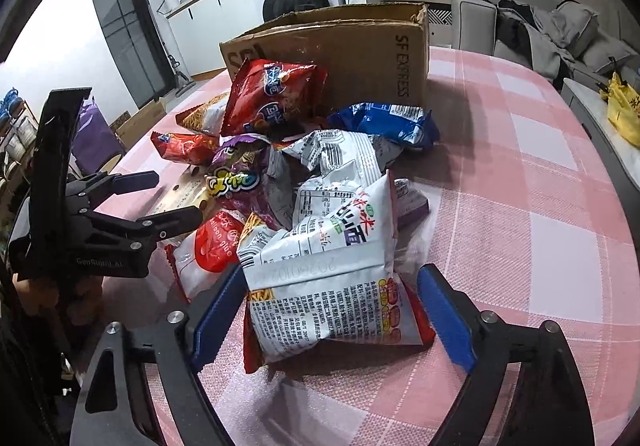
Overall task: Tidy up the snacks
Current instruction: 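Grasp the cream bun pack with the left gripper while the right gripper grasps the white chip bag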
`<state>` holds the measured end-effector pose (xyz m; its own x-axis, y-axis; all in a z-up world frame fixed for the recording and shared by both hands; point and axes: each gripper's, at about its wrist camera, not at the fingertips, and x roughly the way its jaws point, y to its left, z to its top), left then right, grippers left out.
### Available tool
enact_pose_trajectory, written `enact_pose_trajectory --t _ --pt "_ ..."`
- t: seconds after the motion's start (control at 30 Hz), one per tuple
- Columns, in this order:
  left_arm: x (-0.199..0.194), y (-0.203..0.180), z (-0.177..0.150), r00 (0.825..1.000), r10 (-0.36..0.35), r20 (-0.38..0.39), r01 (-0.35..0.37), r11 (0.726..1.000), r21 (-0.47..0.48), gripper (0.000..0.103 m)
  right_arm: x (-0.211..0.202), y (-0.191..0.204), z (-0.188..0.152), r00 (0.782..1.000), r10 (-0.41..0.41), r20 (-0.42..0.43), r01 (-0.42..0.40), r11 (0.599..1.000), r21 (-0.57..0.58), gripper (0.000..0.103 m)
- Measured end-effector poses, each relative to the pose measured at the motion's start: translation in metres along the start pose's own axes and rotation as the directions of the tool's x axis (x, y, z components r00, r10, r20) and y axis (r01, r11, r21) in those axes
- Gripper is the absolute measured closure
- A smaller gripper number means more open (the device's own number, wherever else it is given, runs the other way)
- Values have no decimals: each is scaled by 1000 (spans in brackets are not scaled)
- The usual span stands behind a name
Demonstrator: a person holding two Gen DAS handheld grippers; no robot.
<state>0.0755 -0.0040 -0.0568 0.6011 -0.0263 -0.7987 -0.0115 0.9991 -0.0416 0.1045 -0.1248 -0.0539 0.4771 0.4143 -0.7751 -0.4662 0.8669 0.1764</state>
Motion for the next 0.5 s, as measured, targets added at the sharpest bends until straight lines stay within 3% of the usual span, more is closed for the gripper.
enact_pose_trajectory --t 0.2,0.27,0.5 --pt "5 -2 3 998 -69 -1 69 997 24 25 -3 1 0 1000 -7 5 7 1000 -3 15" --pt "-2 -7 0 995 -97 2 97 994 46 44 -3 2 -1 1000 -9 7 9 1000 -3 15" --pt "-8 -2 -5 991 -134 9 133 990 55 47 -7 6 -3 1000 -16 14 16 1000 -3 18"
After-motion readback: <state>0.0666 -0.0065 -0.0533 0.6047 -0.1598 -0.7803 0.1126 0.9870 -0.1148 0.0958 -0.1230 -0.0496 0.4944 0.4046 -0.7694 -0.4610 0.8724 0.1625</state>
